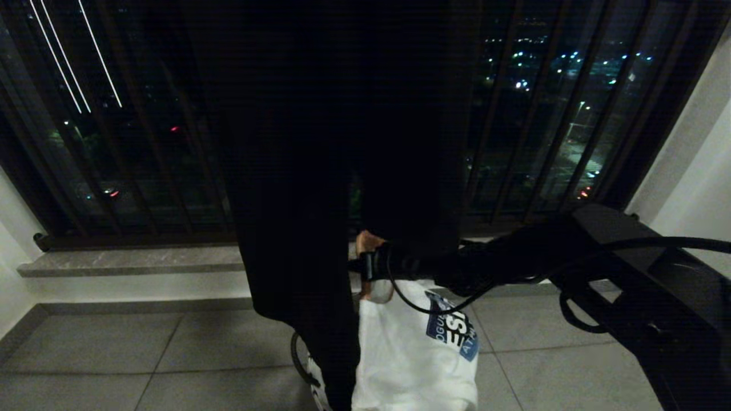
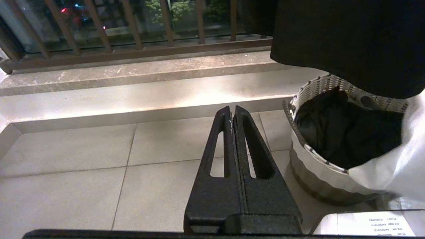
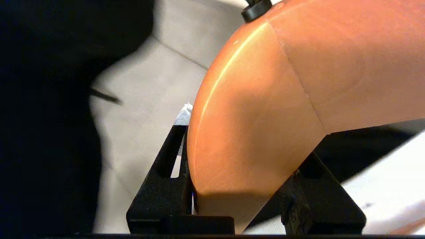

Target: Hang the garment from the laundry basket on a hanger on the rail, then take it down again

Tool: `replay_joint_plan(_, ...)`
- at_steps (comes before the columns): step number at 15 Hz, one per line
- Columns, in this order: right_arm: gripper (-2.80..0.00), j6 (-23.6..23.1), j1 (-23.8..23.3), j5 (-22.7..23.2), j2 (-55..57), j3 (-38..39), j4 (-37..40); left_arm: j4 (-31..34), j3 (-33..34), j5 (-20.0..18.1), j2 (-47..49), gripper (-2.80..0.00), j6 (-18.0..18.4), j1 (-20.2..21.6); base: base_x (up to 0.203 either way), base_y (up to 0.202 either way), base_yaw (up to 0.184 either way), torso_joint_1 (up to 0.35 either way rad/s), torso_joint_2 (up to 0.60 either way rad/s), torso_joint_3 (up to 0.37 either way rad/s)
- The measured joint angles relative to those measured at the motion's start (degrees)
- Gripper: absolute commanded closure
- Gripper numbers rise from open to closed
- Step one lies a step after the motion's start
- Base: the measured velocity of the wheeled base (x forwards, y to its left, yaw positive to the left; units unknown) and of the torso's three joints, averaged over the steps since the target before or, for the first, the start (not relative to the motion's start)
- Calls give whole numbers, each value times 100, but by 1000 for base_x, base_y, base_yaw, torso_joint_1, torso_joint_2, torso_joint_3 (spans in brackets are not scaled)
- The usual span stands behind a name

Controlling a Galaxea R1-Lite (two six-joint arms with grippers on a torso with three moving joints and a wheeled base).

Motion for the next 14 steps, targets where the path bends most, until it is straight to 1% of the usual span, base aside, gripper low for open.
replay_joint_plan(3, 0, -384, 117, -588, 332, -379, 770, 0, 0, 2, 0, 0, 2, 0, 0, 0, 0, 0, 0, 0)
replay_joint_plan(6, 0, -728, 222, -1183, 710, -710, 1112, -2, 0, 0, 0, 0, -3, 0, 0, 0, 0, 0, 0, 0)
replay_joint_plan(9, 0, -1078, 294, -1598, 972, -1296, 1734, 0, 0, -2, 0, 0, -1, -4, 0, 0, 0, 0, 0, 0)
replay_joint_plan(11, 0, -1419, 421, -1963, 1108, -1566, 2214, 0, 0, -2, 0, 0, 2, -2, 0, 0, 0, 0, 0, 0)
replay_joint_plan(13, 0, -1783, 589, -2433, 1262, -1666, 2294, 0, 0, -5, 0, 0, 0, 2, 0, 0, 0, 0, 0, 0)
replay_joint_plan(14, 0, -1927, 650, -2594, 1339, -1719, 2315, 0, 0, -5, 0, 0, 0, 2, 0, 0, 0, 0, 0, 0)
